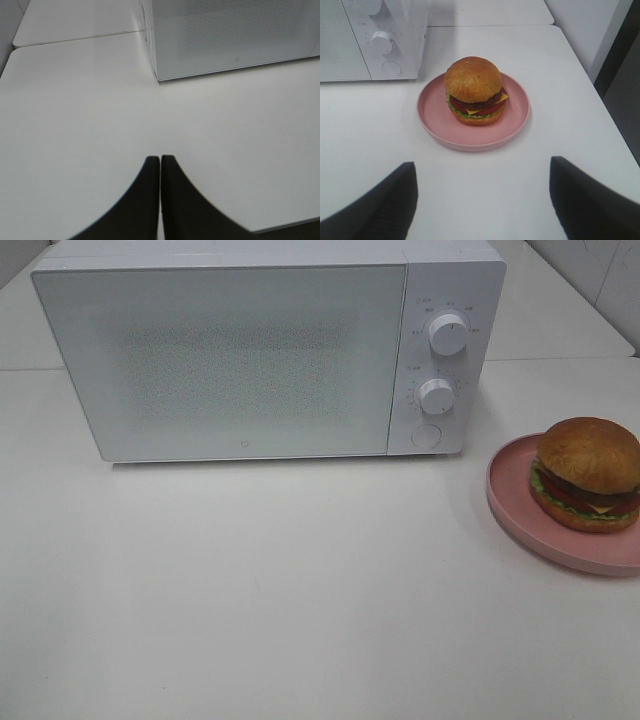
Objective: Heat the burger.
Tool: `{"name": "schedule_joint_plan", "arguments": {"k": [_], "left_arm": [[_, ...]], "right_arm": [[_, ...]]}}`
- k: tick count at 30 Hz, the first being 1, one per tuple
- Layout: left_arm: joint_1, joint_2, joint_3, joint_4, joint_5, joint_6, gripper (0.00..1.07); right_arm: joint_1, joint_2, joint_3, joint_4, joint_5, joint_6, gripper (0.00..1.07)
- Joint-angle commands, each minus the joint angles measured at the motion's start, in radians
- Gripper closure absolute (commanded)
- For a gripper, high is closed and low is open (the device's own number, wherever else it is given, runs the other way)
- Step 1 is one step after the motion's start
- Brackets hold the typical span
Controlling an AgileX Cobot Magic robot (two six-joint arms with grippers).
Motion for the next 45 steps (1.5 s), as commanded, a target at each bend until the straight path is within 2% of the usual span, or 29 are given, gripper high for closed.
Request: {"name": "schedule_joint_plan", "arguments": {"k": [1,45], "left_arm": [[0.001,-0.02,0.001,-0.003,-0.009,0.002,1.06],[0.001,-0.02,0.001,-0.003,-0.009,0.002,1.06]], "right_arm": [[-0.007,-0.029,0.0,-0.005,-0.009,-0.006,0.4],[-0.007,-0.029,0.0,-0.005,-0.009,-0.006,0.4]]}}
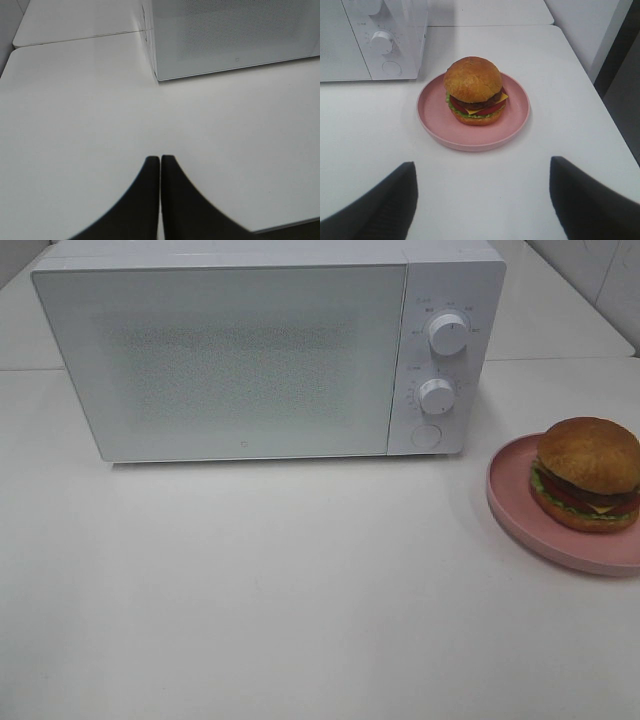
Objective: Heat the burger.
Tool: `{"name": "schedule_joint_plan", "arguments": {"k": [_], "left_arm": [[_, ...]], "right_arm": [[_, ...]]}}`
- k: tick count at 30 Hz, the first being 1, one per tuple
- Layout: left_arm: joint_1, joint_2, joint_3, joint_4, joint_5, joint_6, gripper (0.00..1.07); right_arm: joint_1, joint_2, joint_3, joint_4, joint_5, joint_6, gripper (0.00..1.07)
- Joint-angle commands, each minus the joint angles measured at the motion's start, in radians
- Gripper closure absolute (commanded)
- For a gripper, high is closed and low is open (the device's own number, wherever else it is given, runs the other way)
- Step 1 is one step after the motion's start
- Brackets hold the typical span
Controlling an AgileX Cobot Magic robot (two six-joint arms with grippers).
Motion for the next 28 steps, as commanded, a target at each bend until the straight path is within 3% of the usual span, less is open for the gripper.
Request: {"name": "schedule_joint_plan", "arguments": {"k": [1,28], "left_arm": [[0.001,-0.02,0.001,-0.003,-0.009,0.002,1.06],[0.001,-0.02,0.001,-0.003,-0.009,0.002,1.06]], "right_arm": [[-0.007,-0.029,0.0,-0.005,-0.009,-0.006,0.4],[-0.007,-0.029,0.0,-0.005,-0.009,-0.006,0.4]]}}
